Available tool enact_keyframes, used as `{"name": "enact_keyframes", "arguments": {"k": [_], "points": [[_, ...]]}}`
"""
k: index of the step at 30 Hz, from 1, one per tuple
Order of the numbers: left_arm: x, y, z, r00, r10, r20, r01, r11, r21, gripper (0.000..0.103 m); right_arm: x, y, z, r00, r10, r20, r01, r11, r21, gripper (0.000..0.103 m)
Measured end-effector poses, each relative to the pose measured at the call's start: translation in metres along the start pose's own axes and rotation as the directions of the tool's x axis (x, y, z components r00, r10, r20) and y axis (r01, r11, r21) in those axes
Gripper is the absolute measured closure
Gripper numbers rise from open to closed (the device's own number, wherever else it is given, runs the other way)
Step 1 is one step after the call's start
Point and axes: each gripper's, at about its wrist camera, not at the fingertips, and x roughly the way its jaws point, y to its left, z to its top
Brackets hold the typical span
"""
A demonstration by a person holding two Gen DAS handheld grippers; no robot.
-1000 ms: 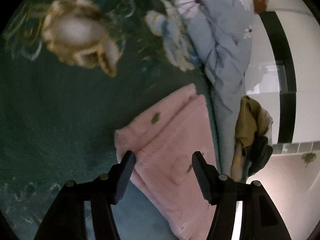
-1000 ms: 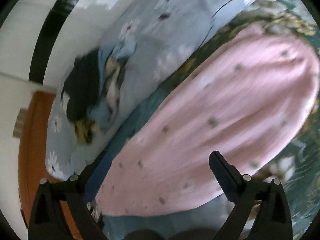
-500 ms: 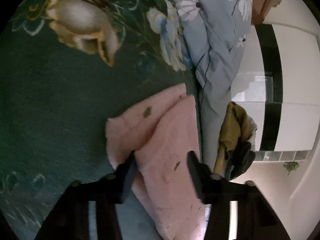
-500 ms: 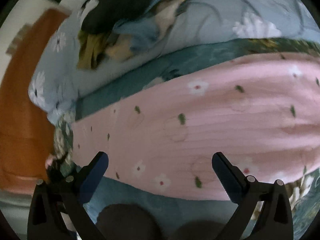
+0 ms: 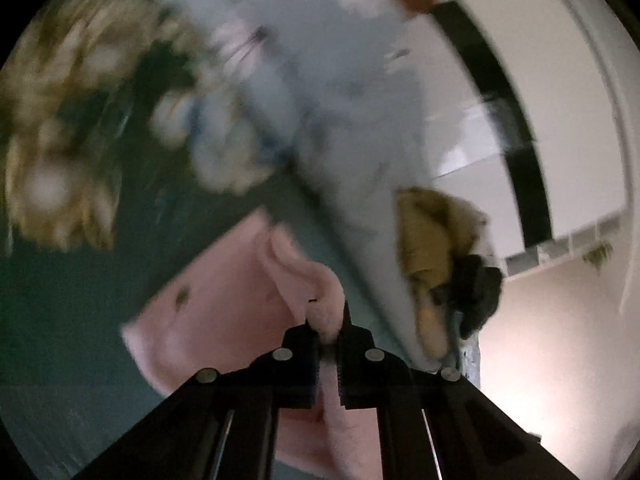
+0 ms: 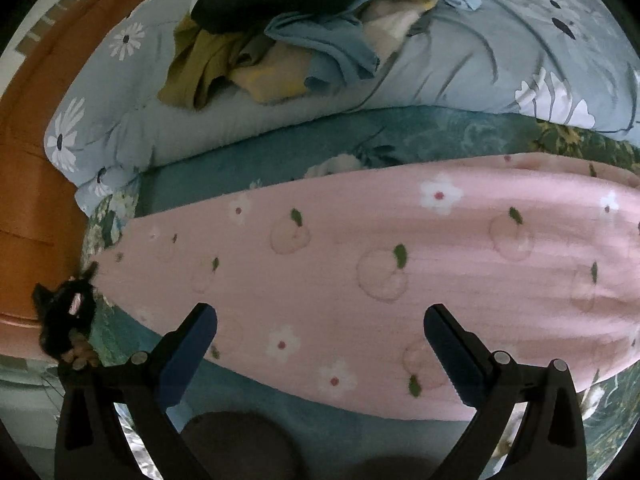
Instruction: Fold clothes
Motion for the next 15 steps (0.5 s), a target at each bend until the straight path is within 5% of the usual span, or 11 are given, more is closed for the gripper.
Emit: {"name": "enact_keyframes", "arguments": {"k": [6, 8, 15], "points": [[0.015, 0.078, -0.017, 0.983, 0.174, -0.050, -0.180, 0.973, -0.147, 0.096, -0.003, -0.010, -0.001, 1.000, -0.012, 0.019, 0.011, 1.000, 0.027, 0.000], [0.012, 0.091, -0.021, 0.986, 0.162, -0.041, -0.167, 0.966, -0.196, 0.096, -0.001, -0.016, -0.002, 1.000, -0.014, 0.011, 0.013, 0.999, 0.046, 0.000], [0.015, 0.079, -0.019, 0.981, 0.181, -0.071, -0.190, 0.971, -0.143, 0.093, 0.010, -0.030, -0.003, 1.000, -0.011, -0.002, 0.011, 0.996, 0.092, 0.000]]}}
